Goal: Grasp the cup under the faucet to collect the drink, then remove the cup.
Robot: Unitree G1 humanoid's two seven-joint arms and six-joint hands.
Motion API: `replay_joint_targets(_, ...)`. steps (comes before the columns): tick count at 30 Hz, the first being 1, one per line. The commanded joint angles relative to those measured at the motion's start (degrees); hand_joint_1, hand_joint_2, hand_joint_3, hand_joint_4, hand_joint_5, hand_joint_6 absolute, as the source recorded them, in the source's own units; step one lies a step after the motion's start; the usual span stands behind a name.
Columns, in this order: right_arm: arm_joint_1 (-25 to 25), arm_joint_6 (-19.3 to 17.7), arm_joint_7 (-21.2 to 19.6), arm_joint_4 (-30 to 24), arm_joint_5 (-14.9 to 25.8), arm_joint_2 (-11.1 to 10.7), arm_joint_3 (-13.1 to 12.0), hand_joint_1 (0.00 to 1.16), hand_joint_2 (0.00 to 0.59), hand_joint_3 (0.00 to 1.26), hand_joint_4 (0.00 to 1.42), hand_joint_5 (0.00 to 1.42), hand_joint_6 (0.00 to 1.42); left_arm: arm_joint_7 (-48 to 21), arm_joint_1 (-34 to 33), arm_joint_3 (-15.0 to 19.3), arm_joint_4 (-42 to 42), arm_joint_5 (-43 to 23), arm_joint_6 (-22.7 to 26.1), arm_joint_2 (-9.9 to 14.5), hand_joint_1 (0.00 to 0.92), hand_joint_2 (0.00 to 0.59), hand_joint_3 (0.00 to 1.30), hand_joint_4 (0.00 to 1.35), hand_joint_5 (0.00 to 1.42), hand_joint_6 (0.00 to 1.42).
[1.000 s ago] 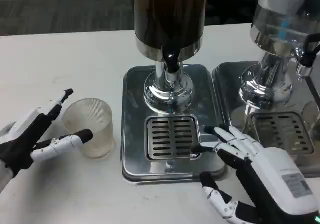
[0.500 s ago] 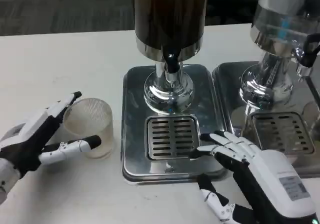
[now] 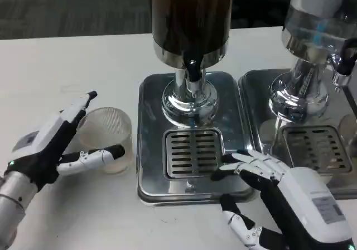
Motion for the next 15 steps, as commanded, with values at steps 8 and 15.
replay_joint_targets(8,2.19,-0.3,-0.52,-1.97,0.63,0.6,0.11,0.43,0.506,0.48,0.28,0.2,0.19,0.94,-1.51,-1.65,1.99,1.67,0.8,-2.51,0.144,0.017,0.0,0.0,0.06,0.04)
replay_joint_targets(15,2.46,-0.7,-0.29,-1.65,1.47,0.42,0.28,0.44,0.502,0.5,0.32,0.22,0.2,4.64,-0.35,-1.31,2.13,1.37,-0.12,-3.85,0.163,0.026,0.0,0.0,0.14,0.11)
